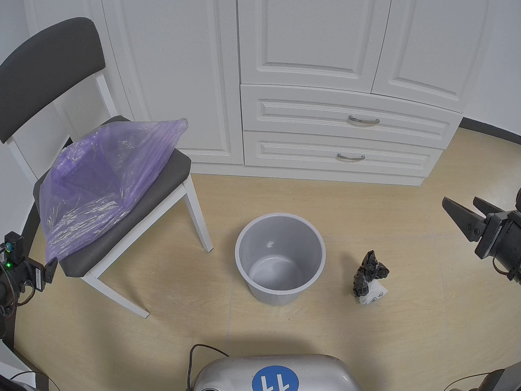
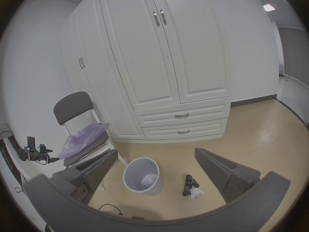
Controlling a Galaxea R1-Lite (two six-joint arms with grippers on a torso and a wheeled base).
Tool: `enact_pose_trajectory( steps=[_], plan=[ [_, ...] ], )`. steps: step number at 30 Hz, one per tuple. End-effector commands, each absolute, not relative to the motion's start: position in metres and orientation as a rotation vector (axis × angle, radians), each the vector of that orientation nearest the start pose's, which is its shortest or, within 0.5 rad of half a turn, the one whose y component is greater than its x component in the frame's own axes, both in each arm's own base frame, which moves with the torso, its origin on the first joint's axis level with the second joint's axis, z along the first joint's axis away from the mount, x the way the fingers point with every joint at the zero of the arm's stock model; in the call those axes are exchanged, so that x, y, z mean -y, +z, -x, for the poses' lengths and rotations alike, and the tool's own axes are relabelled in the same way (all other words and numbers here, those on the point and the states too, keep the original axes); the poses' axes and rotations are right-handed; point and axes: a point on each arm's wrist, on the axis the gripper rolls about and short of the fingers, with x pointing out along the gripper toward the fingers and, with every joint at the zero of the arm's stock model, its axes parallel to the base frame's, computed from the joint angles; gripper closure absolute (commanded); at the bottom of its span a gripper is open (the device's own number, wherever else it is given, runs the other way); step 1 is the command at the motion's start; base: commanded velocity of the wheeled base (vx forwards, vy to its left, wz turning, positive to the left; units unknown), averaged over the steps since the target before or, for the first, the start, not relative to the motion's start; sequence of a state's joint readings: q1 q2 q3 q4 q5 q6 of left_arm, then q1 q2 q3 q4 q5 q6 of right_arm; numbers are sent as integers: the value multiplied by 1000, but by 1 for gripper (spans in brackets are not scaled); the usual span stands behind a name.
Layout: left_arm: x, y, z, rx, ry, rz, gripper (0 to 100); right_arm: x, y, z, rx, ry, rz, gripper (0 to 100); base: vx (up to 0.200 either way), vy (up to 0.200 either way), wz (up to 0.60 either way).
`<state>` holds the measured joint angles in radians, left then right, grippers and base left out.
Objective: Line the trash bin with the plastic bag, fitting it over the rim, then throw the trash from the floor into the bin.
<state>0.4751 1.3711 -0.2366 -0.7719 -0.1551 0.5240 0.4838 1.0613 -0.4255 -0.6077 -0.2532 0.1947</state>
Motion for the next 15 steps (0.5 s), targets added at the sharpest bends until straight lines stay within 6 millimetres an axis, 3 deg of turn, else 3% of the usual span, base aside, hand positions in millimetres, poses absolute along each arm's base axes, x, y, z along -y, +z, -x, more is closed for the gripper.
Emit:
enact_pose_trajectory(
  steps=[1, 15],
  plan=[
    [-82, 125, -166, -451, 212, -387, 0, -62, 217, -125, -44, 240, -186, 0, 0, 0, 0],
    [-104, 115, -183, -415, 280, -391, 0, -62, 217, -125, -40, 245, -189, 0, 0, 0, 0]
  ],
)
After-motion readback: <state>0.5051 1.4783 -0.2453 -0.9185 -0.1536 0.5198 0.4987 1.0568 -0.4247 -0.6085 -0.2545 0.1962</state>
